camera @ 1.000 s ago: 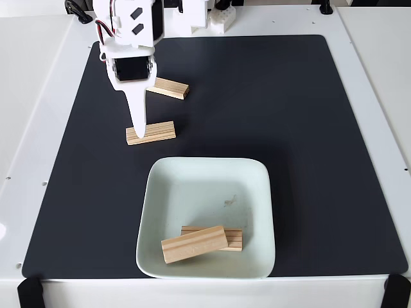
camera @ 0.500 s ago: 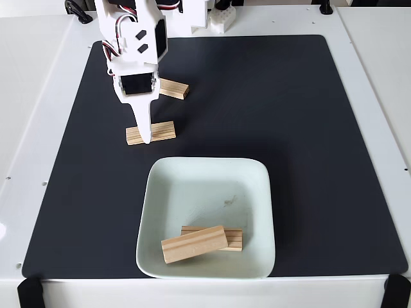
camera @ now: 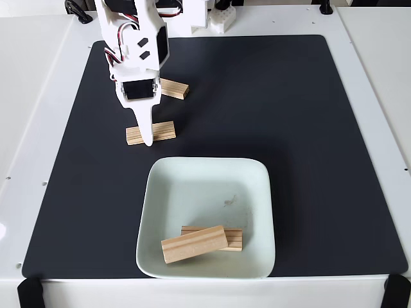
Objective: Pick up the wooden block and place them on the plate.
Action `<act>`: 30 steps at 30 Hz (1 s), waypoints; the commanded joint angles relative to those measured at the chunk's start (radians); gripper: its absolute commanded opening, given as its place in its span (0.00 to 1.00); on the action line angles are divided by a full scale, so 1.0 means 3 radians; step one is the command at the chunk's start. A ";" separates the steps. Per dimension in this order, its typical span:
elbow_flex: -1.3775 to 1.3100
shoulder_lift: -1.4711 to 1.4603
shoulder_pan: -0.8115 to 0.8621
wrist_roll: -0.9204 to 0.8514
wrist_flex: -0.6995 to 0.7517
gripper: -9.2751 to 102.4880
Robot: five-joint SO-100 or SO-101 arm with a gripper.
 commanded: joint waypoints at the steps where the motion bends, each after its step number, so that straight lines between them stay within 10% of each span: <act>1: -0.0036 0.0005 -0.0046 0.0031 -0.0041 0.27; 7: -0.0005 0.0000 -0.0118 0.0031 -0.0041 0.07; 30: -0.0271 0.1110 -0.0608 0.0701 -0.0046 0.08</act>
